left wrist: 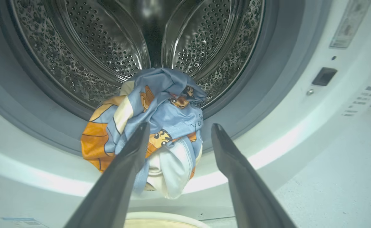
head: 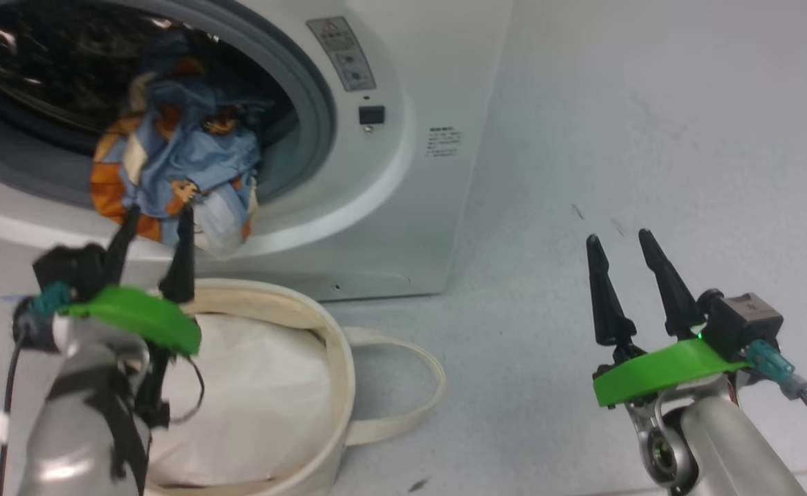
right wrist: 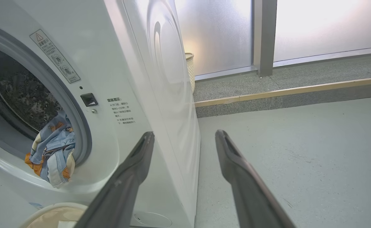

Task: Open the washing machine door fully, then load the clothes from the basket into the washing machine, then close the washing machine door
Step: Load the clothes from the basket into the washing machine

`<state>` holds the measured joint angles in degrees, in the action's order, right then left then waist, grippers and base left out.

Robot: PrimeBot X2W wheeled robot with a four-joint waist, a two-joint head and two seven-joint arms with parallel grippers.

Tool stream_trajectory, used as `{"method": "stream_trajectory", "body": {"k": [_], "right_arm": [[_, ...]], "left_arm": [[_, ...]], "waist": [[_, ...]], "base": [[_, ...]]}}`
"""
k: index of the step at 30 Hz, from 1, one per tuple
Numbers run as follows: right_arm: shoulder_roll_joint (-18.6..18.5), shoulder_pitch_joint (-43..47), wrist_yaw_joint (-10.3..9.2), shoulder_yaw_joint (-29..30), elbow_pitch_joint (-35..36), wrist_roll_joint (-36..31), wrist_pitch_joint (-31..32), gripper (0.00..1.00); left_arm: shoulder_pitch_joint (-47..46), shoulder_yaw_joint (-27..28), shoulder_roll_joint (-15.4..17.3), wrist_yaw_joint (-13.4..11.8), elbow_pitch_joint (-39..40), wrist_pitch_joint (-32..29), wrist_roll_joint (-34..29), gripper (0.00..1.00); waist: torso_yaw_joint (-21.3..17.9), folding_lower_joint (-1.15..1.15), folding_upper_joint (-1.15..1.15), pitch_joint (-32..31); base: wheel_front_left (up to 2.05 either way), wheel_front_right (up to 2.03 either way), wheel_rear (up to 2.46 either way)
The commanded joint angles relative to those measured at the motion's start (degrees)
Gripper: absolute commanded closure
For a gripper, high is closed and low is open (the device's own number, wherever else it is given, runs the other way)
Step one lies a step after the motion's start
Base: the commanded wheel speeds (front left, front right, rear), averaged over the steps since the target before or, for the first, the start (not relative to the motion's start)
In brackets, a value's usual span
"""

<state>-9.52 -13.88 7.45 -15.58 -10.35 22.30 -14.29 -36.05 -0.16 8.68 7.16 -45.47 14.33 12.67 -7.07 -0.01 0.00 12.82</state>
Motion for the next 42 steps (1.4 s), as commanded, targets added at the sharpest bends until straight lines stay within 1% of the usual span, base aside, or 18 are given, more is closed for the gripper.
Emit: {"method": "stream_trajectory", "body": {"k": [1,6,10,16,19,35,42], "right_arm": [[-0.7,0.4,0.03,-1.3,1.4,0.5,-0.7,0.00],[-1.6,1.5,0.03,-1.7,1.7,1.0,-0.7,0.00],[-1.8,2.8,0.03,-1.5,1.6,1.5,-0.7,0.00],[-2.1,3.6,0.03,-1.4,1.7,1.6,-0.7,0.00],[-2.1,3.5,0.03,-1.4,1.7,1.5,-0.7,0.00],[-1.9,3.3,0.03,-1.6,1.0,1.7,-0.7,0.00],[-2.0,3.2,0.03,-1.7,1.0,1.9,-0.7,0.00]], "left_arm": [[1.0,1.1,2.1,0.3,3.6,0.7,0.8,0.00],[8.1,1.8,2.5,0.3,6.7,0.7,1.7,0.00],[12.7,2.2,1.8,0.3,8.6,0.7,1.3,0.00],[16.3,3.2,1.1,0.3,11.8,0.7,0.8,0.00],[17.0,3.9,0.9,0.3,12.3,0.7,0.9,0.00],[17.4,4.4,0.4,0.3,11.7,0.7,1.1,0.00],[17.0,4.5,0.1,0.3,10.3,0.7,1.8,0.00]], "waist": [[1.5,0.01,0.00,-2.0],[2.9,0.01,0.00,-5.4],[3.3,0.01,0.00,-7.7],[3.5,0.01,0.00,-8.7],[3.3,0.01,0.00,-8.4],[2.4,0.01,0.00,-9.1],[2.0,0.01,0.00,-8.5]], "base": [[0.00,0.00,0.00],[0.00,0.00,0.00],[0.00,0.00,0.00],[0.00,0.00,0.00],[0.00,0.00,0.00],[0.00,0.00,0.00],[0.00,0.00,0.00]]}}
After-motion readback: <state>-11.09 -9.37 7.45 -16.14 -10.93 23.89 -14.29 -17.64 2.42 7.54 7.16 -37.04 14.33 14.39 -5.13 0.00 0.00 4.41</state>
